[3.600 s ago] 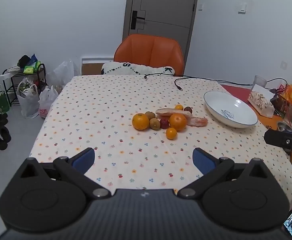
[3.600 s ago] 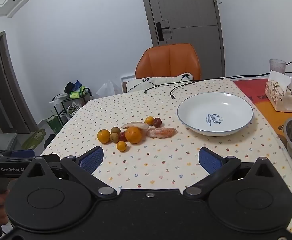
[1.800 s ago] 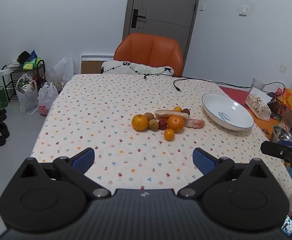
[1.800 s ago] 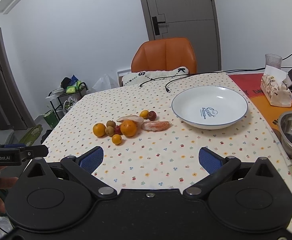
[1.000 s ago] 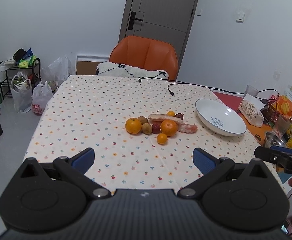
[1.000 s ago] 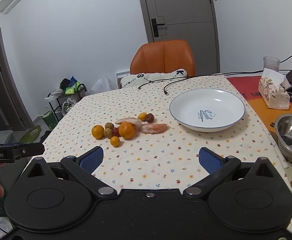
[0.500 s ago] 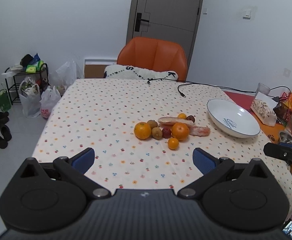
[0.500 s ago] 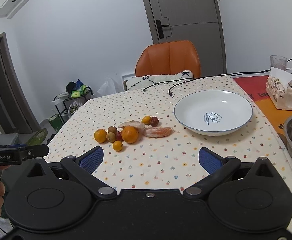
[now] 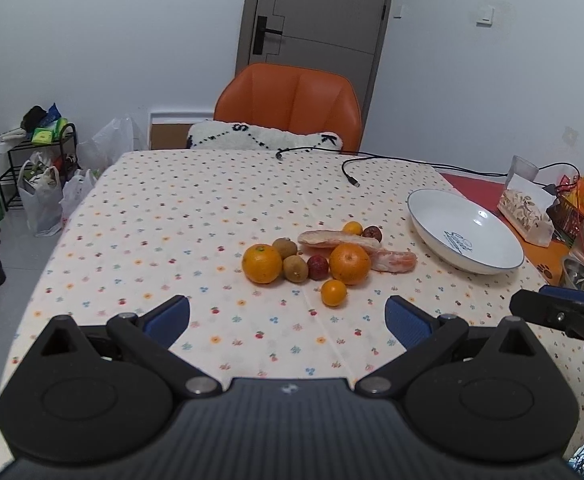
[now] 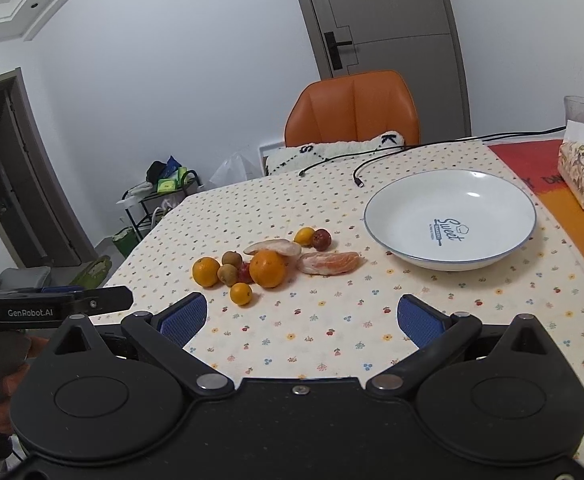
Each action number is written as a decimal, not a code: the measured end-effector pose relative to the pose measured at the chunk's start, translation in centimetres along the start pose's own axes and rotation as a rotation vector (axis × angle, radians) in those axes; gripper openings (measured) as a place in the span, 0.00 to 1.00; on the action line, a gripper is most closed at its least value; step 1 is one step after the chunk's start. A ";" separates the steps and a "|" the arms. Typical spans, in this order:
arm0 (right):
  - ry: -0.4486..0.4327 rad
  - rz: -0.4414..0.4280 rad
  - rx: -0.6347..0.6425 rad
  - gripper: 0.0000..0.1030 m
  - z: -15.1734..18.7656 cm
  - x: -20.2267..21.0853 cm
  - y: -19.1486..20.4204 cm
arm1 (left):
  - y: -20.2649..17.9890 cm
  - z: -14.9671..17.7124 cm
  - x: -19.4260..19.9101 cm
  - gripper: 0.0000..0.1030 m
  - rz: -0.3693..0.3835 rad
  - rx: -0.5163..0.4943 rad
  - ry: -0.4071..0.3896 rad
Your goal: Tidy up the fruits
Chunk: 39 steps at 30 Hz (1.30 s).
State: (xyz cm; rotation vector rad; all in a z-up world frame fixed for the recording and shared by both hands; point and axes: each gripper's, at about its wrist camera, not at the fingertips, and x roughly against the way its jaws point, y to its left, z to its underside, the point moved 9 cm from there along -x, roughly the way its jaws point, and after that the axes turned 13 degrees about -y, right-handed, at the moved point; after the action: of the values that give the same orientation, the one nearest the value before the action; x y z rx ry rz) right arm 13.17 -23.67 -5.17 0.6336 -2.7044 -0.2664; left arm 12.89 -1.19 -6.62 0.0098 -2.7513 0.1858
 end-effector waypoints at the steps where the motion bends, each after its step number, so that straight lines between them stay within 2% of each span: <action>1: 0.000 0.000 0.001 1.00 0.1 -0.2 0.0 | -0.1 0.1 -0.3 0.99 0.004 0.000 0.000; 8: 0.014 -0.013 -0.011 0.96 0.5 -1.8 -0.4 | -0.5 0.2 -2.0 0.98 0.011 0.000 -0.015; 16: 0.047 -0.033 -0.035 0.88 1.2 -4.0 -0.8 | -1.0 0.7 -4.2 0.85 0.043 0.006 0.015; 23: 0.080 -0.051 -0.058 0.79 1.7 -5.6 -0.9 | -1.7 1.1 -5.8 0.66 0.084 0.021 0.039; 28: 0.097 -0.060 -0.066 0.77 2.0 -6.7 -1.0 | -2.1 1.6 -7.1 0.59 0.093 0.027 0.061; 32: 0.105 -0.071 -0.079 0.71 2.1 -7.4 -1.3 | -2.5 2.0 -8.2 0.51 0.103 0.035 0.081; 37: 0.118 -0.080 -0.091 0.68 2.3 -8.2 -1.5 | -3.0 2.7 -9.6 0.43 0.115 0.036 0.101; 39: 0.123 -0.081 -0.098 0.68 2.4 -8.5 -1.5 | -2.9 3.2 -10.3 0.32 0.119 0.045 0.118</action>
State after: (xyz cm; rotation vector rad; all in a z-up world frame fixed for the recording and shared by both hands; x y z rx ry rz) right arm 20.01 -20.87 -10.29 0.7074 -2.5353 -0.3652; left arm 21.36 -4.72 -13.04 -0.1481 -2.6307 0.2722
